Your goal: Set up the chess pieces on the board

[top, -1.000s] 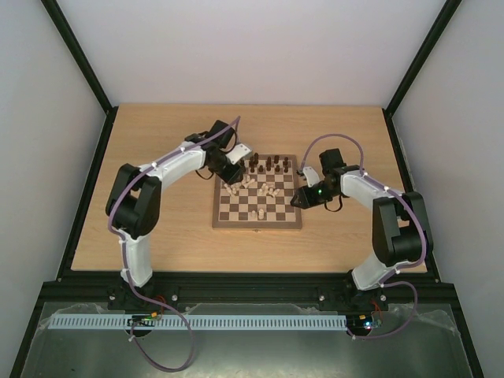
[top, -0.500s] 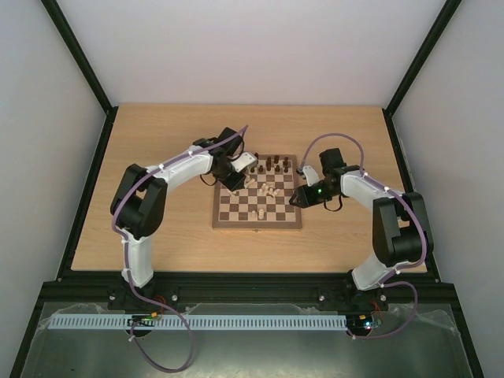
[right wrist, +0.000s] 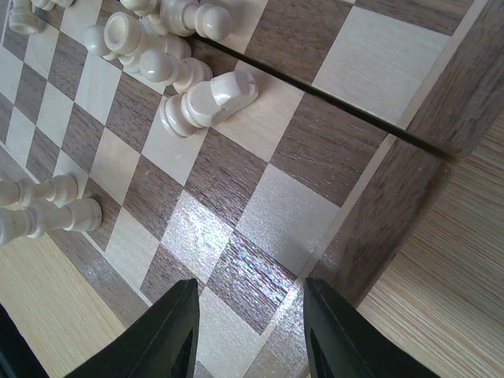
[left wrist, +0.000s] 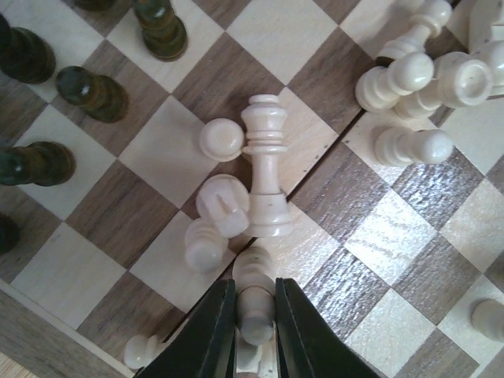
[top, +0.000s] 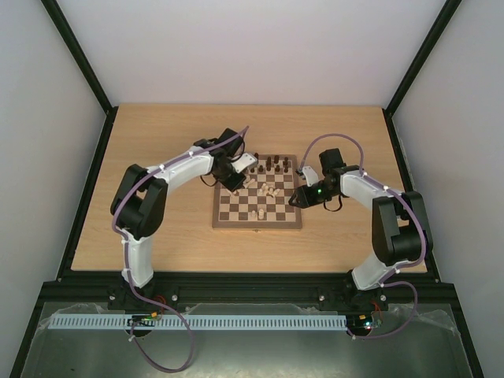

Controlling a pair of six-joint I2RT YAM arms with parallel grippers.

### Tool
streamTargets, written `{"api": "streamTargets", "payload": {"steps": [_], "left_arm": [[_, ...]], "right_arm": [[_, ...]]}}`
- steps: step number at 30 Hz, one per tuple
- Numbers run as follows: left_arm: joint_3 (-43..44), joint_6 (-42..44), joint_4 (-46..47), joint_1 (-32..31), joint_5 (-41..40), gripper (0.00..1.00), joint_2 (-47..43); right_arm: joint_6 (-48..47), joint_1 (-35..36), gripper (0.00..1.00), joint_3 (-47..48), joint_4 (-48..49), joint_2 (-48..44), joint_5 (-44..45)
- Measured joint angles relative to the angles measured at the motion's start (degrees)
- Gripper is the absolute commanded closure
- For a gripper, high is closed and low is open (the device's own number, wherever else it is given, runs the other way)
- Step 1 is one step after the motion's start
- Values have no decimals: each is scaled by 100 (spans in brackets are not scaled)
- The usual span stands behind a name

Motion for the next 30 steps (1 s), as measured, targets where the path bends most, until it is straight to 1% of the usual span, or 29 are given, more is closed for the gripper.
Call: {"api": "streamTargets", "payload": {"steps": [8,15,22,30], "left_arm": [[-22,42,-76,-85,245,92,-33],[-155,269,-363,-85,588,92,-389],[-522,804,-678,-87,944,92,-809],[-909,1552,-820,-273,1008,92,-894]], "right_arm": [[0,0,63,2,-2,9,-13],[2,0,63,26,-4,83,-48],[2,0,63,103,-26,201,-101],[4,20,63,201,-87,304,-170]]}}
